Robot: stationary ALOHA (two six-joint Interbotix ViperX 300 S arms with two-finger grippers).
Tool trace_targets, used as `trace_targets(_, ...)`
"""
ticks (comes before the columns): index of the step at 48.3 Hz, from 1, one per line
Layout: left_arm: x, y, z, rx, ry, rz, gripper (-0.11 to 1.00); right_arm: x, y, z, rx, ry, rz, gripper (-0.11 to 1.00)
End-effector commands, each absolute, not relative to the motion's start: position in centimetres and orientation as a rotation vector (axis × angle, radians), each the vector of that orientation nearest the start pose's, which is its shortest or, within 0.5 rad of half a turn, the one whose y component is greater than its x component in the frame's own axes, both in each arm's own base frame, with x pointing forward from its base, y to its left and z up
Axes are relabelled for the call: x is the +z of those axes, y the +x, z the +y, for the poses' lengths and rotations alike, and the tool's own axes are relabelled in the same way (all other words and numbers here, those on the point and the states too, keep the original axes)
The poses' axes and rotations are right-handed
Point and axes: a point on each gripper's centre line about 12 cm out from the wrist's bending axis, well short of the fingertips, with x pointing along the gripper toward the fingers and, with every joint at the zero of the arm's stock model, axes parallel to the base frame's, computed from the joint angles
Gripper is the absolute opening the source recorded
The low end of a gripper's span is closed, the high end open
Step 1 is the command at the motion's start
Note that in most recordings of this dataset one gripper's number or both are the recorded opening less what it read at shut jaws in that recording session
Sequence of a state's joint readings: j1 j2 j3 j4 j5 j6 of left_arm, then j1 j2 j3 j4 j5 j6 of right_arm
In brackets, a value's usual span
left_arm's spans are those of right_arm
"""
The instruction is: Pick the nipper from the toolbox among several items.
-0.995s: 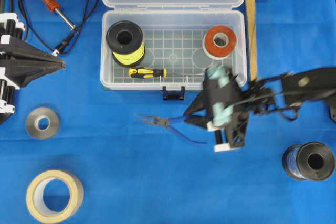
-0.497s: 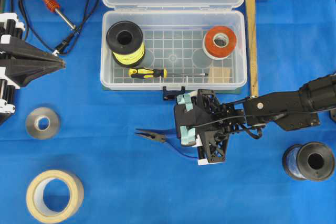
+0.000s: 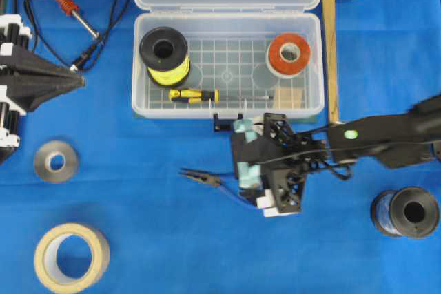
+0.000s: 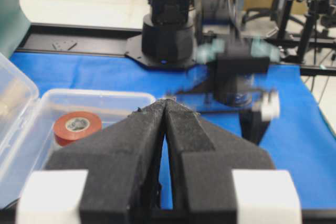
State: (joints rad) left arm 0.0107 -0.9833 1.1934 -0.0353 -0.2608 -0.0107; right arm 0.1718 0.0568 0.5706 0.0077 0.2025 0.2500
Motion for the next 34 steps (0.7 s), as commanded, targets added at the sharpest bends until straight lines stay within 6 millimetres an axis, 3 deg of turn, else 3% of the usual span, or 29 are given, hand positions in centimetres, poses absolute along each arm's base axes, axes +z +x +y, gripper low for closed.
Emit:
trace_targets(1, 29.0, 19.6, 0.4, 0.02, -0.048, -0.062, 0.0, 21.1, 38.3, 6.1, 0.062, 0.172, 0.734, 0.74)
trace_targets(10, 28.9, 19.6, 0.4, 0.021, -0.048, -0.059, 0.0, 26.5, 34.2, 4.2, 0.054, 0.151, 0.59, 0.74)
trace_targets(17, 29.0, 19.5, 0.4, 0.02, -0.048, -0.062, 0.0, 28.1, 30.4, 2.9, 0.044, 0.132, 0.492, 0.74)
trace_targets(25, 28.9, 19.5, 0.4, 0.02, -0.048, -0.06, 0.0, 28.5, 26.1, 2.0, 0.037, 0.13, 0.396, 0.74)
trace_targets(34, 28.8, 19.5, 0.4, 0.021, -0.048, -0.057, 0.0, 27.0, 22.0, 1.1, 0.02, 0.147, 0.303, 0.74)
